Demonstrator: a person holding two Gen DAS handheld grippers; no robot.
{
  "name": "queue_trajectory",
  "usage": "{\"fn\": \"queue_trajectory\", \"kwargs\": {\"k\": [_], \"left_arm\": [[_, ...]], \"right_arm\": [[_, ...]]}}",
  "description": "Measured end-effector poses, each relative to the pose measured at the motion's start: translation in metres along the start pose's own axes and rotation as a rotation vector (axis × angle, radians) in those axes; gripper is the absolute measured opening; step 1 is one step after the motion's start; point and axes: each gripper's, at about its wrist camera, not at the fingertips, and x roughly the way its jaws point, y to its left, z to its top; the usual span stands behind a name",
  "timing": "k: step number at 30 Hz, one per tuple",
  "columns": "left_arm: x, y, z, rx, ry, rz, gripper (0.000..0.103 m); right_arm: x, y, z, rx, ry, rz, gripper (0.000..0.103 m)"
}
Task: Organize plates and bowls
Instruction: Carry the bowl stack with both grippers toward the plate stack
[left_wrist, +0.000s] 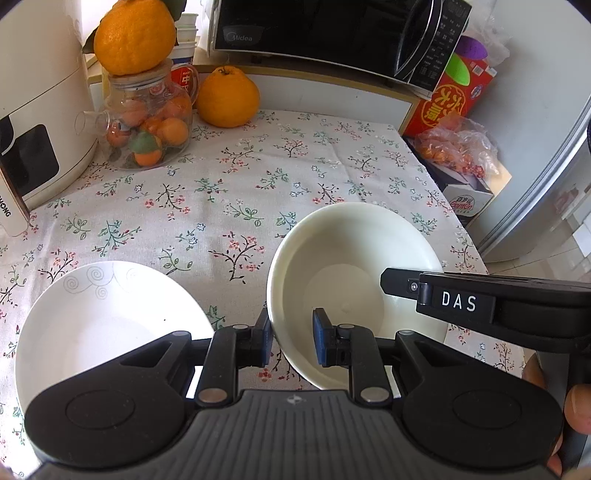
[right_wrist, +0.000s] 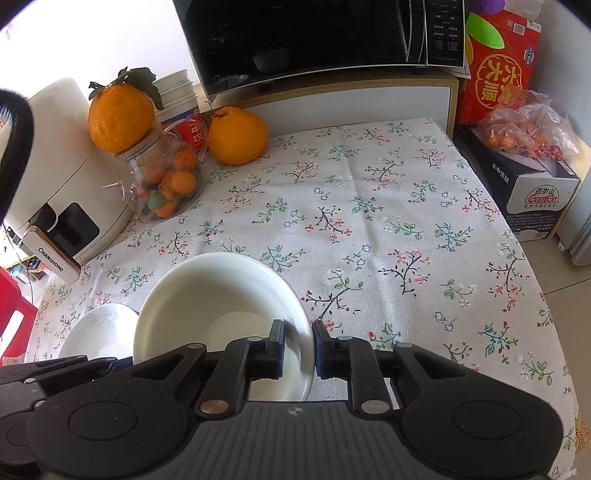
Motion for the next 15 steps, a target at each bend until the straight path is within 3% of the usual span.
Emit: {"fn": "queue_trajectory", "kwargs": {"k": [15], "left_arm": [[-0.018, 0.028, 0.002, -0.062, -0.033, 0.023, 0.020]], "right_arm": [[0.000, 0.038, 0.006, -0.042, -0.032, 0.018, 0.014]]}}
